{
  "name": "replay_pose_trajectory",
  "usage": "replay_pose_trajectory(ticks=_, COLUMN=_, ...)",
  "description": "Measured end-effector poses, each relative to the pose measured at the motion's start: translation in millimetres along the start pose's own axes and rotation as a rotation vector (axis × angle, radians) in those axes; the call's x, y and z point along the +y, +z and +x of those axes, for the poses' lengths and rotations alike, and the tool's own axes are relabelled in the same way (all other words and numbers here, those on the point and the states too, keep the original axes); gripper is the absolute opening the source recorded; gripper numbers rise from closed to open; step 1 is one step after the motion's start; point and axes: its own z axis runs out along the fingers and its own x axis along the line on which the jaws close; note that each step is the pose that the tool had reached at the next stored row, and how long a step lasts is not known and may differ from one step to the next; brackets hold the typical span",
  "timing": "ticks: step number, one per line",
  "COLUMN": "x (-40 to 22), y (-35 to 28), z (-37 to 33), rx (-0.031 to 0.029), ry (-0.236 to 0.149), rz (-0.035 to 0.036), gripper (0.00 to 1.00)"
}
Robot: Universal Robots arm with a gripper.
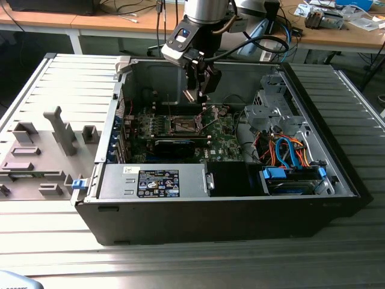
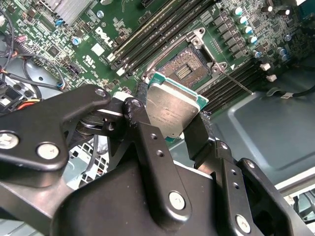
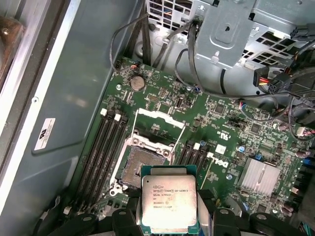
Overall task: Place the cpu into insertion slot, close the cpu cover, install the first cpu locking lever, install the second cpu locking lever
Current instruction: 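Place the cpu into insertion slot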
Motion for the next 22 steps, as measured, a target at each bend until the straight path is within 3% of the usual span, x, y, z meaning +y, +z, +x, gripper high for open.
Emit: replay_pose_trajectory(ticks=22, x=0.0, y=0.0, z=0.0, rx=0.0001, ry=0.048, rz=-0.0002, gripper=0.54)
